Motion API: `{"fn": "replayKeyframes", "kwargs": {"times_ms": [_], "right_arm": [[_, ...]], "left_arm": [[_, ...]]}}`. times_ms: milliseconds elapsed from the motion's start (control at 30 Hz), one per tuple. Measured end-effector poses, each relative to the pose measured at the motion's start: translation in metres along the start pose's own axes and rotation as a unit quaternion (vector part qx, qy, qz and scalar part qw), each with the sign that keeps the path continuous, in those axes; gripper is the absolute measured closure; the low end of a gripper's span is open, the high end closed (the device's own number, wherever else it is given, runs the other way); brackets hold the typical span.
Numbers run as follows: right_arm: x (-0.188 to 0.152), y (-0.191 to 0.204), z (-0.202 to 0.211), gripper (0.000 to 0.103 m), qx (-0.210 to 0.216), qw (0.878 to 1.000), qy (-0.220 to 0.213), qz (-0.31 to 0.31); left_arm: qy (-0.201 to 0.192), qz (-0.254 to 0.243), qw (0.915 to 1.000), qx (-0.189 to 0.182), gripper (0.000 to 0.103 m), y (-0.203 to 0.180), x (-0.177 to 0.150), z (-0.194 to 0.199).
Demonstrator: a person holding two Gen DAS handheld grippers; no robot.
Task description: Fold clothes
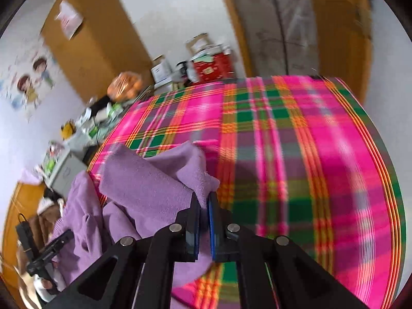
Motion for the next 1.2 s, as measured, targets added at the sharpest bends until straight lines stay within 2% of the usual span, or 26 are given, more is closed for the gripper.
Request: {"fn": "replayKeyframes", "kwargs": {"times_ms": [100,167,233,400,433,500,567,633,800,867,1000,1067,1133,1200], "right_arm": [[-0.03,-0.024,0.017,0.097,-0.003,0.999,-0.001,-0.036],[-0.052,-0.035,0.023,0.097,0.006,0.998,0.017,-0.052],[-0.077,-0.037,0.027,0.094,0.013,0.998,0.041,-0.053],[-0.106,-0.02,0.032,0.093,0.041,0.995,0.089,0.01],[-0.102,-0.021,0.035,0.092,0.049,0.995,0.081,0.014],[-0.091,-0.025,0.04,0.083,0.06,0.996,0.062,0.015],[-0.071,-0.039,0.04,0.062,0.054,0.998,0.034,-0.005],[-0.05,-0.054,0.033,0.056,0.042,0.999,0.014,-0.027],[-0.005,-0.06,-0.026,0.056,0.029,0.999,0.044,-0.016],[0.002,-0.053,-0.046,0.056,0.036,0.997,0.062,0.001],[0.012,-0.049,-0.094,0.056,0.025,0.995,0.097,0.019],[0.014,-0.047,-0.105,0.055,0.028,0.995,0.094,0.019],[0.013,-0.043,-0.113,0.058,0.034,0.994,0.102,0.024],[0.01,-0.033,-0.114,0.099,0.01,0.992,0.111,0.062]], "left_arm": [[0.0,-0.018,0.9996,0.02,0.06,-0.005,-0.002,0.0],[0.002,-0.033,0.9989,0.032,0.06,-0.01,-0.006,0.003],[0.003,-0.033,0.9993,0.018,0.06,-0.015,-0.01,0.008],[-0.005,-0.011,0.9999,-0.001,0.06,-0.017,-0.01,0.01],[-0.006,-0.007,0.9999,-0.003,0.06,-0.017,-0.01,0.009],[-0.008,-0.004,0.9999,-0.007,0.06,-0.018,-0.012,0.006],[-0.006,-0.004,0.9999,-0.01,0.06,-0.019,-0.014,0.004],[-0.005,-0.003,0.9999,-0.013,0.059,-0.02,-0.014,0.003],[0.0,-0.01,0.9999,-0.003,0.059,-0.022,-0.016,0.0],[0.0,-0.016,0.9999,0.005,0.059,-0.024,-0.016,-0.001],[0.001,-0.023,0.9997,0.012,0.059,-0.024,-0.015,-0.002],[0.001,-0.022,0.9997,0.012,0.059,-0.023,-0.015,-0.002],[0.001,-0.022,0.9997,0.011,0.059,-0.023,-0.015,-0.002],[0.001,-0.023,0.9997,0.013,0.059,-0.023,-0.015,-0.002]]}}
Point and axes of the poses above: each gripper's, at about its wrist camera, not at the fingertips, and z roughly against the way its jaws point, y to its left, x to its top, the point moved 5 cm from there along -z, roughly the way its jaws point, and after that the axes turned 7 degrees about z, right-handed, at the moved point
